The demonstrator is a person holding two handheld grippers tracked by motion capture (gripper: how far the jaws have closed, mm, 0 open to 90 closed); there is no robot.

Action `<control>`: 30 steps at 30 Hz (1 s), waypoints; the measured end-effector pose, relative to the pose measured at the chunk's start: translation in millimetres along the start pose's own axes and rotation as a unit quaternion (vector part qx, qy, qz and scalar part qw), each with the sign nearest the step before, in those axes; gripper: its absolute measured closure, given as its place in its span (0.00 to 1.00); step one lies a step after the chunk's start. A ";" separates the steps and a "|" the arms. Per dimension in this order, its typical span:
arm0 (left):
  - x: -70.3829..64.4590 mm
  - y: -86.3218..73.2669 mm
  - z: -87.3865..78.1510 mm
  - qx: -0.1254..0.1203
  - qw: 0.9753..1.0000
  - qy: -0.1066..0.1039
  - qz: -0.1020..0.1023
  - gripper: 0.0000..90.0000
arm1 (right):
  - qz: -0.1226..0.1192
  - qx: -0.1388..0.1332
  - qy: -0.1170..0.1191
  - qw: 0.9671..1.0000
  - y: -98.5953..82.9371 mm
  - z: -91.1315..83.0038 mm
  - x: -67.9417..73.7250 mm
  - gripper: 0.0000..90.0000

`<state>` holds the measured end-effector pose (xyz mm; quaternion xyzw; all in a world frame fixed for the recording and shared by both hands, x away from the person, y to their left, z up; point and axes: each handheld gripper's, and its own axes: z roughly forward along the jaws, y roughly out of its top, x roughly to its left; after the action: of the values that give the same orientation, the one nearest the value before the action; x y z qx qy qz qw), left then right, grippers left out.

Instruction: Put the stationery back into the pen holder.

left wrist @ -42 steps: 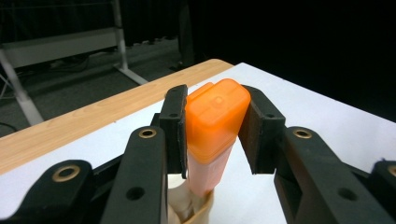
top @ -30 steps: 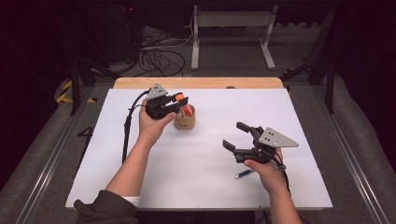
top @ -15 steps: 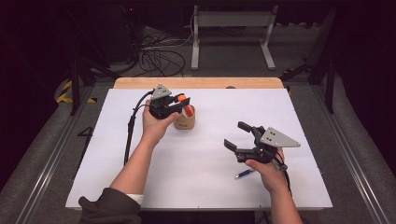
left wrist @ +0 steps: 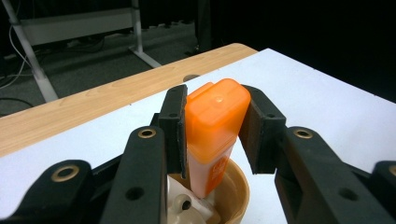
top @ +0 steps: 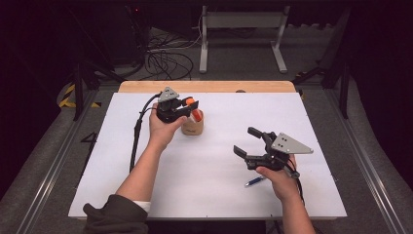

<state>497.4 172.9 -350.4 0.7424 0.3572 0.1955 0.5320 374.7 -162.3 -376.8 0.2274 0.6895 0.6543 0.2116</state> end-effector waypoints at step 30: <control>-6.8 -3.0 19.0 0.059 0.998 0.018 0.016 0.72 | 0.001 0.001 0.001 1.000 0.1 0.1 0.1 0.20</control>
<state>504.6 156.0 -359.4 0.7745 0.3654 0.1959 0.4777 374.7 -162.2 -376.7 0.2272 0.6901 0.6541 0.2104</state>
